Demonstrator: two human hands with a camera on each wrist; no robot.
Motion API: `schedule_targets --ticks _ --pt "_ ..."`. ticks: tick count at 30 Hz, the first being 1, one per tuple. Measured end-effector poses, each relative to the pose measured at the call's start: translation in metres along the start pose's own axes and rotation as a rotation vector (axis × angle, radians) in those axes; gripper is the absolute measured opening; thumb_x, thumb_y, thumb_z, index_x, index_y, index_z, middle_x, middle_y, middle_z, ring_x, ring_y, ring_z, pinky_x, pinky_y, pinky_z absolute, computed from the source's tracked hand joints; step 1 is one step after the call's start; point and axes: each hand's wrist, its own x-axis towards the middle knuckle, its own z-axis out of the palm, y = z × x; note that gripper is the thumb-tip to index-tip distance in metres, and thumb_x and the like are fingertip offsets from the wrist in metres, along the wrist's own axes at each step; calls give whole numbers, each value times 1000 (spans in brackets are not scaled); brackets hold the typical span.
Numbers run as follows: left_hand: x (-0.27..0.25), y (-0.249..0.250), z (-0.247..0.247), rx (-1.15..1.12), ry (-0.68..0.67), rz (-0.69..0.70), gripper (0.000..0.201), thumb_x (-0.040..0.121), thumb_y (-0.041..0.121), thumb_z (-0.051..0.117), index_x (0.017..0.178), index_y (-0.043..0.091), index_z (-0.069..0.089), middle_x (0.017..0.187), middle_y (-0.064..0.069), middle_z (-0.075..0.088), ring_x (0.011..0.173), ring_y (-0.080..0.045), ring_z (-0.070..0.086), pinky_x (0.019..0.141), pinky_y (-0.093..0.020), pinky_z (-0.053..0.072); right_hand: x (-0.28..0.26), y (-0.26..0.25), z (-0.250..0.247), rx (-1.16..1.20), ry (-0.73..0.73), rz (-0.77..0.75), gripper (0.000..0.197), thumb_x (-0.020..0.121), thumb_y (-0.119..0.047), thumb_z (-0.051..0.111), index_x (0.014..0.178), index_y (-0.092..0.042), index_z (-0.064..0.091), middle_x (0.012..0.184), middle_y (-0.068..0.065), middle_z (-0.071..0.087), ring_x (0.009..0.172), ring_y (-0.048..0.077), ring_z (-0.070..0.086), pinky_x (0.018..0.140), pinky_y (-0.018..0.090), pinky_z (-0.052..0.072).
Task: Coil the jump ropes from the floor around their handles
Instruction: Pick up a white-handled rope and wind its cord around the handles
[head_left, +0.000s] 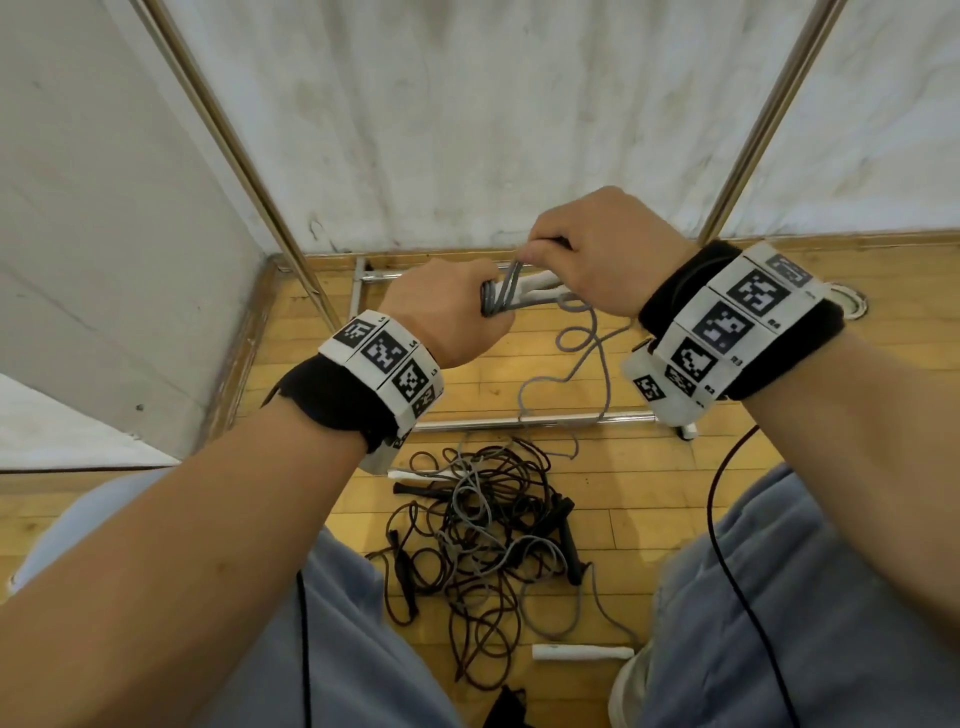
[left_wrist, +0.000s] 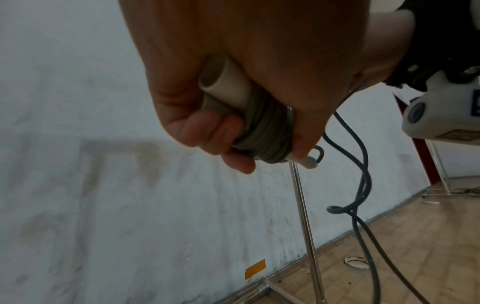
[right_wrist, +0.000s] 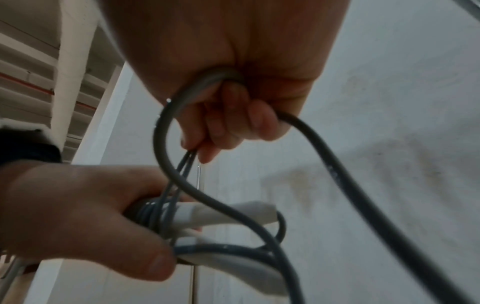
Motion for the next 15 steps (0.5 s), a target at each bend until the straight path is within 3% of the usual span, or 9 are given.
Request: schedule_targets --ticks 5,9,12,14,15 --pt "-12 1 -8 1 -63 33 19 73 44 61 84 29 62 66 8 59 63 -7 53 48 -22 31 1 11 -1 12 9 155 45 74 -63 62 66 -18 62 59 -5 54 59 13 50 54 28 35" --pt "-21 1 -23 -160 -39 118 15 70 39 59 80 28 62 60 7 56 58 -7 51 49 -24 32 2 17 -2 294 -21 243 52 65 -61 70 58 -10 62 41 -7 37 39 8 33 40 15 28" --pt "-26 4 -32 -233 -33 167 22 66 39 53 80 26 64 57 5 54 56 -9 50 49 -24 32 2 19 -2 410 -145 257 53 57 -67 65 55 -14 63 37 -8 28 36 9 25 36 14 23" --pt "-27 4 -37 -262 -22 185 26 67 38 53 84 23 66 59 4 56 56 -13 51 50 -26 34 3 23 -2 425 -194 266 47 65 -60 67 52 -15 61 42 -4 32 39 8 27 39 15 24" --pt "-28 4 -39 -296 -1 189 27 69 36 54 87 21 68 60 3 57 56 -15 52 51 -27 35 4 26 0 408 -202 263 41 74 -48 70 56 -12 62 47 1 39 42 8 30 41 16 26"
